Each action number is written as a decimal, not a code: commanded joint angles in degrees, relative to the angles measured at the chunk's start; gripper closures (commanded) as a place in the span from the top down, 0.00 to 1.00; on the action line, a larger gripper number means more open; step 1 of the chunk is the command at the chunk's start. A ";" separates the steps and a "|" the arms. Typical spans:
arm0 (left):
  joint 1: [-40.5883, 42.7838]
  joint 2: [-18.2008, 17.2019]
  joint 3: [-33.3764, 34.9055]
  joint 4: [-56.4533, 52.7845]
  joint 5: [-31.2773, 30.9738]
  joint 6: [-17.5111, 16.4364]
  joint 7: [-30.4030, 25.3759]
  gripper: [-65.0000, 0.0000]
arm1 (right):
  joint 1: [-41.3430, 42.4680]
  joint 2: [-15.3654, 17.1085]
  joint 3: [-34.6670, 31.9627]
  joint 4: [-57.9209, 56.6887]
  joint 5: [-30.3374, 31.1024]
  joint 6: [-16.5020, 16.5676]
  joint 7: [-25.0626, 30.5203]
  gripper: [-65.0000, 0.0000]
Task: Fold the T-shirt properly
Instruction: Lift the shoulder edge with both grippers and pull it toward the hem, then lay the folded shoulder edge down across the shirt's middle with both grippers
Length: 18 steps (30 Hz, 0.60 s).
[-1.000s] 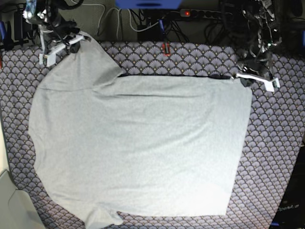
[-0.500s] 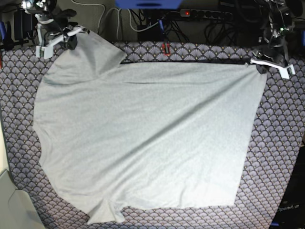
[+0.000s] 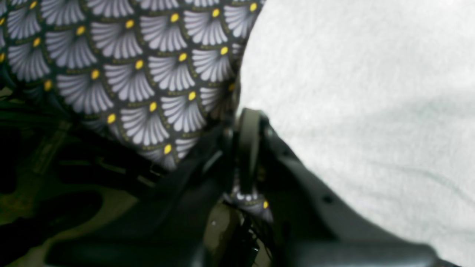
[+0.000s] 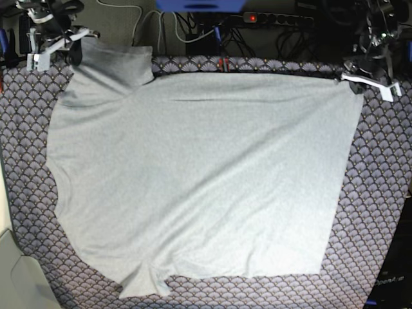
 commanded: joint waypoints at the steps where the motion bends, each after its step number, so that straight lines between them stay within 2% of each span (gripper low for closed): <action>1: 0.00 -0.80 -0.45 1.85 0.38 0.07 -1.25 0.01 | -0.19 0.19 0.59 1.05 0.45 2.03 1.03 0.00; 4: -1.32 -0.80 -0.01 2.55 0.38 0.07 -1.25 0.01 | 1.39 0.19 0.68 1.40 0.45 5.28 1.12 0.00; 6: -3.60 -0.62 0.08 2.55 0.73 0.07 -1.25 0.01 | 2.80 0.19 0.59 1.93 0.45 6.24 1.03 0.00; 14: -9.67 -0.54 0.70 1.94 0.82 0.25 -1.08 0.01 | 12.29 0.63 0.59 1.75 0.09 6.24 0.50 0.00; 18: -15.65 -0.80 1.75 -2.20 0.82 0.43 4.02 0.01 | 18.71 1.60 0.59 1.40 -0.08 6.07 -1.17 0.00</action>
